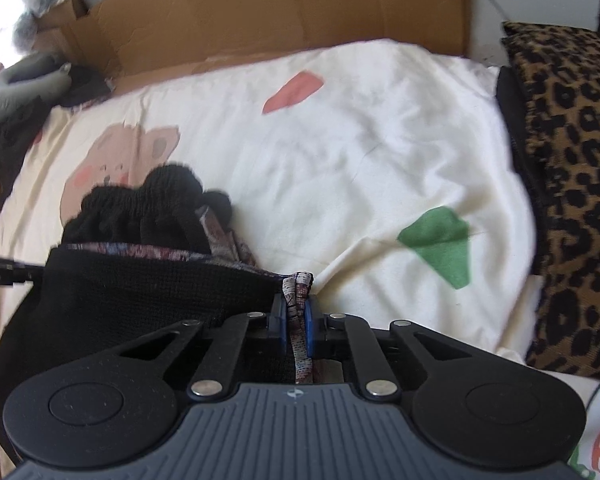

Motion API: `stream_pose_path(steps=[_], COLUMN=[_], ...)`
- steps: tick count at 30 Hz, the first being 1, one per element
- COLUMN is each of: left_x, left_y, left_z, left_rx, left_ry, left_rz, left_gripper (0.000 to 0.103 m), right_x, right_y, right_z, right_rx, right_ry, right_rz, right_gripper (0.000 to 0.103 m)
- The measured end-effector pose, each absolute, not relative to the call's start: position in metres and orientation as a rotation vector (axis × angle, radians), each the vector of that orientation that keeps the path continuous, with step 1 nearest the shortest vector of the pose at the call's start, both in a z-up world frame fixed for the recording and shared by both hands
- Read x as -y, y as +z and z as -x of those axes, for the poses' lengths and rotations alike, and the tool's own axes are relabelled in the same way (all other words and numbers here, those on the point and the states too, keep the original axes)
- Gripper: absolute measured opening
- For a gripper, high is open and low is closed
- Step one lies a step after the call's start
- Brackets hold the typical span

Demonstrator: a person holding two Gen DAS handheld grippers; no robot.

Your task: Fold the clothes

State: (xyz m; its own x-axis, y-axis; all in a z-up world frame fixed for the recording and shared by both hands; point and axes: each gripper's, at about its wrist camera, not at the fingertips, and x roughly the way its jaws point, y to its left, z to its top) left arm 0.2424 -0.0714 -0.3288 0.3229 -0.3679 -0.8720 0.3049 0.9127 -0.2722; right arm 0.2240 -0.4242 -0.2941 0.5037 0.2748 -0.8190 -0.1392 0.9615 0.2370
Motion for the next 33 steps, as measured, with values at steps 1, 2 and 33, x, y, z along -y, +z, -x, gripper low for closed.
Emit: stream_pose_path(steps=[1,2,33], left_x=[0.07,0.067,0.045], left_y=[-0.328,-0.326,-0.243], left_z=[-0.241,-0.24,-0.257], left_rx=[-1.157,-1.152,-1.005], left_ry=[-0.441,-0.435,-0.349], left_rz=[0.065,0.074,0.202], left_gripper=[0.007,0.006,0.005], right_x=[0.428,0.432,0.438], right_y=[-0.289,-0.285,-0.227], right_z=[-0.223,-0.221,-0.246], right_rx=[-1.003,-0.993,-0.903], right_ry=[0.245,0.239,0.18], right_rz=[-0.161,-0.175,-0.264], right_gripper=[0.007,0.007,0.007])
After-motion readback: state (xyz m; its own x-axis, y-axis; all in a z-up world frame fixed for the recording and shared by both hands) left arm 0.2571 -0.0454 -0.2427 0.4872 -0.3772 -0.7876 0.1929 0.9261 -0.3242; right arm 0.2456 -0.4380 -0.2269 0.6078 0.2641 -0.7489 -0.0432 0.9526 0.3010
